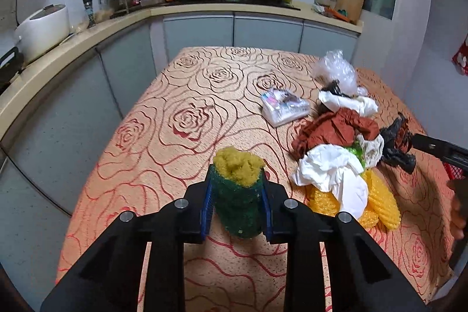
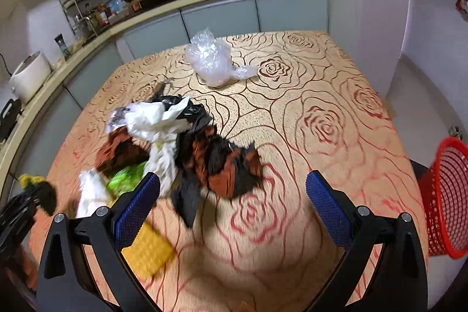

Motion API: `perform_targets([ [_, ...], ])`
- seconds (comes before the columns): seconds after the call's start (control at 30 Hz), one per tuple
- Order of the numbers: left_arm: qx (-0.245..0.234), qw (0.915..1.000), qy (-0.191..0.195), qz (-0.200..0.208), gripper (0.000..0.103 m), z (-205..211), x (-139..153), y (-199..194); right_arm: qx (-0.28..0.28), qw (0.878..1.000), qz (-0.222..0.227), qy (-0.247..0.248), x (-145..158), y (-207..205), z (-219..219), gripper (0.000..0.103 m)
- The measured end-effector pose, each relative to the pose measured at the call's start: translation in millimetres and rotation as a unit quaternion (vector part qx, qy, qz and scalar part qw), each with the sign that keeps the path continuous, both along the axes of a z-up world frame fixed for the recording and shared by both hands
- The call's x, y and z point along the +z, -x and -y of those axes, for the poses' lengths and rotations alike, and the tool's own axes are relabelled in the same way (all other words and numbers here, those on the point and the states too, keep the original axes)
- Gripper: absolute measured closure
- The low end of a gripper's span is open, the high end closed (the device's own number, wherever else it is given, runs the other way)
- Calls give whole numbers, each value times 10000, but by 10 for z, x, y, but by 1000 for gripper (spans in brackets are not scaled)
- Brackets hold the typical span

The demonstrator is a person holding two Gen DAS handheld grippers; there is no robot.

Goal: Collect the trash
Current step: 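Grasp the black-and-brown plastic bag with the right gripper while the left holds the scrubber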

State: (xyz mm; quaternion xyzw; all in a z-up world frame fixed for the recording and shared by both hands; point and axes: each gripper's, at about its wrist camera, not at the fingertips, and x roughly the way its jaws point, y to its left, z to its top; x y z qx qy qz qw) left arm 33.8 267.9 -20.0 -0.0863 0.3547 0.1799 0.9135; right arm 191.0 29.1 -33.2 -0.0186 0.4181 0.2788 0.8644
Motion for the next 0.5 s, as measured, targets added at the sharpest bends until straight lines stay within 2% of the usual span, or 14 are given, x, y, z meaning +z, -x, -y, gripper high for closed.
perform_targets([
  [0.1, 59, 10000, 40, 29, 78, -54, 20, 13, 231, 9994, -262, -15, -101, -131, -130, 14],
  [0.17, 90, 9999, 65, 28, 78, -82, 16, 13, 346, 9985, -422, 61, -182, -192, -191, 28],
  [0.3, 134, 9999, 59, 20, 78, -105, 4, 16, 479, 9979, -431, 92, -233, -206, -232, 43],
  [0.37, 150, 9999, 45, 28, 78, -107, 8, 20, 583, 9973, -437, 1, -219, -194, -224, 56],
  [0.5, 161, 9999, -1, 49, 78, -77, 22, 16, 618, 9976, -315, 17, -203, -142, -221, 63],
])
